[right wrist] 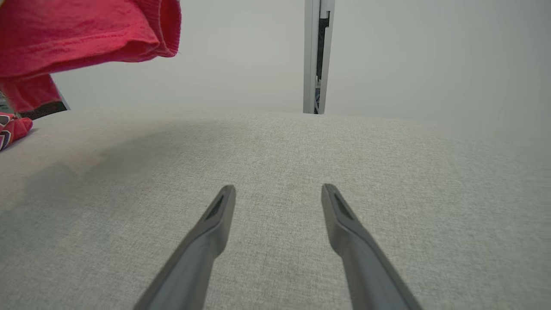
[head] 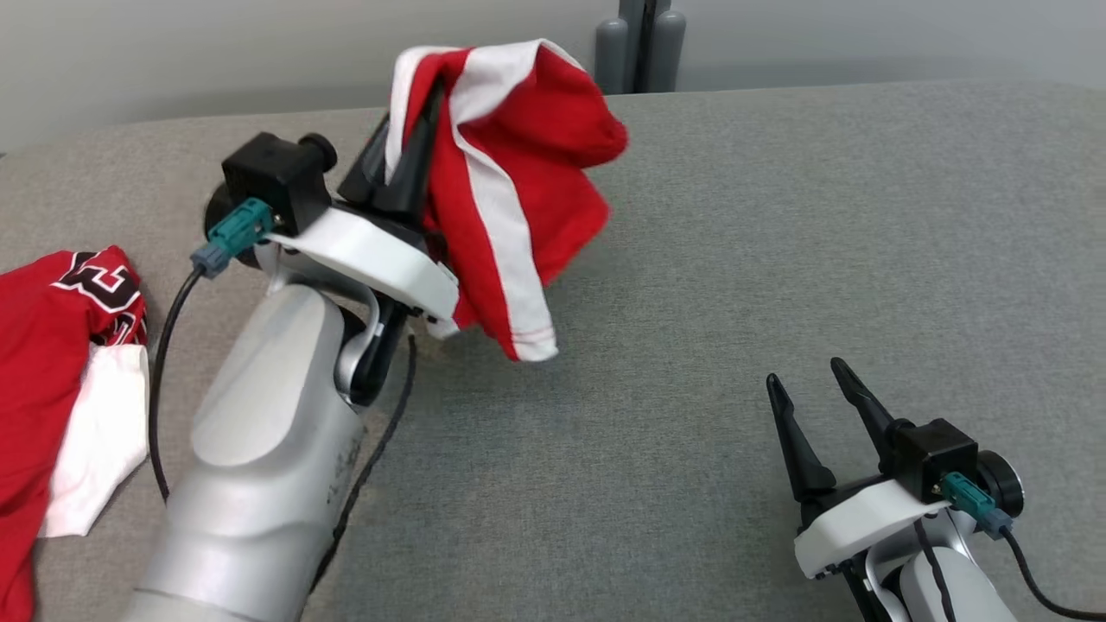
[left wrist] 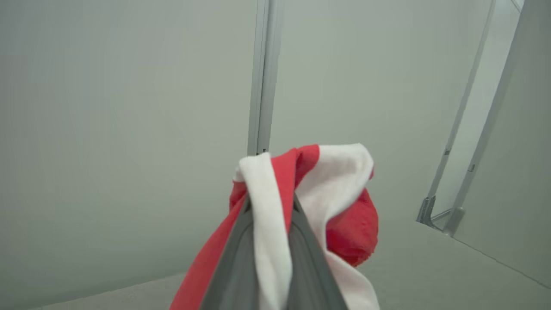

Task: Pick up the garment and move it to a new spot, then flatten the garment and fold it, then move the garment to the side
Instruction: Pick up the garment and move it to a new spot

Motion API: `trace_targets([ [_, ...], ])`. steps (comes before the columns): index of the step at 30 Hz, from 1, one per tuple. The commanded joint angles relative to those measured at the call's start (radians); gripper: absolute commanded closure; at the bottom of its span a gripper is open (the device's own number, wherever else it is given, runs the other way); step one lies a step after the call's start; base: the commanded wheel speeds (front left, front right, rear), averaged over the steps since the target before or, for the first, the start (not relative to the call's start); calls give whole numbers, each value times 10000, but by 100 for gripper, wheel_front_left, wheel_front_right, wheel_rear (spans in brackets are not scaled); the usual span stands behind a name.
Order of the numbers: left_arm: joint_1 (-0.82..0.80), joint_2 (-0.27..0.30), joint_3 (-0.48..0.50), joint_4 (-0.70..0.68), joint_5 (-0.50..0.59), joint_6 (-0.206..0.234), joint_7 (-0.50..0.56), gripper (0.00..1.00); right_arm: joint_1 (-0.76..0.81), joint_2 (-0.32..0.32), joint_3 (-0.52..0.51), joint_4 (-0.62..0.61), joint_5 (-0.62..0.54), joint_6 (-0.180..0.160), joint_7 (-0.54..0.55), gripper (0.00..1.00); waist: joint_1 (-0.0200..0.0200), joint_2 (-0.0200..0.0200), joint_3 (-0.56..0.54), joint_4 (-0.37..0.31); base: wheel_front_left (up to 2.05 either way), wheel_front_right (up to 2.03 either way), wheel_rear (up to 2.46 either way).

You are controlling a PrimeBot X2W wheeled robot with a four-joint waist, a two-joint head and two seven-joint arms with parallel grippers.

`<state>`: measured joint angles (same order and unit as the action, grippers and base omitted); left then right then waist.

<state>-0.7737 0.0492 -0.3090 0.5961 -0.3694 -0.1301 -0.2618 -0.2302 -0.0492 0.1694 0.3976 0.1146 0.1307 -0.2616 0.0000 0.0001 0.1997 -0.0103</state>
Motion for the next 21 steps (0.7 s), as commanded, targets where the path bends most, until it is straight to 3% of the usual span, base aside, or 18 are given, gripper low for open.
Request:
trace_targets([
  [1,352,55,-447,-208,-1108,-2,-47,100,101,-39,50,17,98,2,-52,0,0,-1,-84,-280,0,0,0],
  [4,835,19,-1906,-565,-3433,-5,51,100,76,-47,101,85,239,2,-53,0,0,-1,-97,-524,0,0,0],
  [5,939,69,-2162,-470,-3931,-4,54,93,80,-49,122,104,270,2,-52,0,0,-1,-97,-586,0,0,0],
  [6,1004,114,-2293,-269,-4290,9,43,59,81,-43,146,115,290,2,-52,0,0,-1,-92,-648,0,0,0],
  [7,1037,105,-2434,-11,-4354,107,34,9,77,-38,160,106,314,2,-52,0,0,-1,-78,-703,0,0,0],
  [8,1058,81,-2476,310,-4285,214,4,0,70,-31,172,87,330,2,-52,0,0,-1,-65,-755,0,0,0],
  [13,1355,465,-1741,1198,-3266,779,-48,0,133,-42,-43,-38,248,0,-52,0,0,-1,-100,-854,0,0,0],
  [21,2521,799,-23,944,-1886,1103,-25,0,262,-43,-396,-106,94,2,-52,0,0,-1,-379,-711,0,0,0],
])
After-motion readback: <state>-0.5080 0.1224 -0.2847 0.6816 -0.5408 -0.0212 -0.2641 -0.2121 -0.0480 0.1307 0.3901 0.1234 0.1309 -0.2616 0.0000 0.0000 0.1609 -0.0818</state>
